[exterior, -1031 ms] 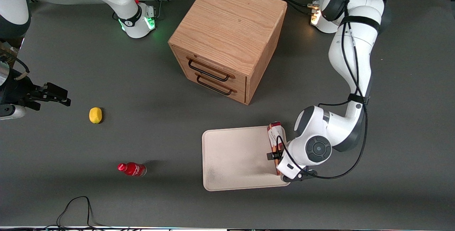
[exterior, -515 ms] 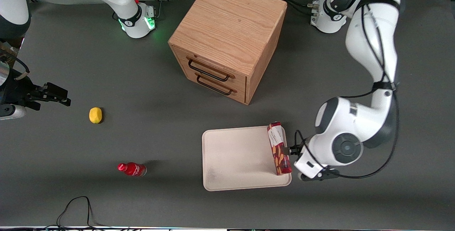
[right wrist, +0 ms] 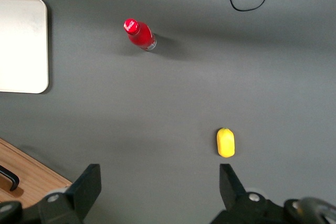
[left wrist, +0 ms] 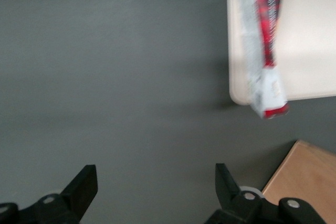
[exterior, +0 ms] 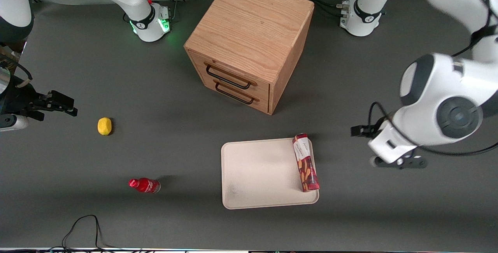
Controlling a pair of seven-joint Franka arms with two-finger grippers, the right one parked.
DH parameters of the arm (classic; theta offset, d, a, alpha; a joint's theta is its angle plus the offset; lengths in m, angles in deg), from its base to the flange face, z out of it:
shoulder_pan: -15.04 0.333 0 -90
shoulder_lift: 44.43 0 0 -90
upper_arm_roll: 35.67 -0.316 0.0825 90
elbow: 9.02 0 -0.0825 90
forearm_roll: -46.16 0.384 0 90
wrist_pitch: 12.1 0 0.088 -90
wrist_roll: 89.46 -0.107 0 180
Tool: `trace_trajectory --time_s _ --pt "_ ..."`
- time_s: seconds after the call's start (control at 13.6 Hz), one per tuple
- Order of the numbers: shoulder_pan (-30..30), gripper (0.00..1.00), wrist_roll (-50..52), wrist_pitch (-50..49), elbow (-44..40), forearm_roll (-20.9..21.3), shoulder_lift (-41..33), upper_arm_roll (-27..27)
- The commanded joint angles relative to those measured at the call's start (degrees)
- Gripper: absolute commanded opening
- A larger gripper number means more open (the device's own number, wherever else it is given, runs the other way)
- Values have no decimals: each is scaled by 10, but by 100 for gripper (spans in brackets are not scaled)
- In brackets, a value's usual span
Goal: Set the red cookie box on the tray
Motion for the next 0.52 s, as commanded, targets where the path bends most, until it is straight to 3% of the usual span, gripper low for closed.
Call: trace_trajectory --time_s 0.0,0.29,0.44 --pt "30 100 -41 9 139 -1 -128 -2" --pt "83 100 -91 15 196 -5 -207 -2" --pt "69 100 -97 13 221 -8 -237 -35"
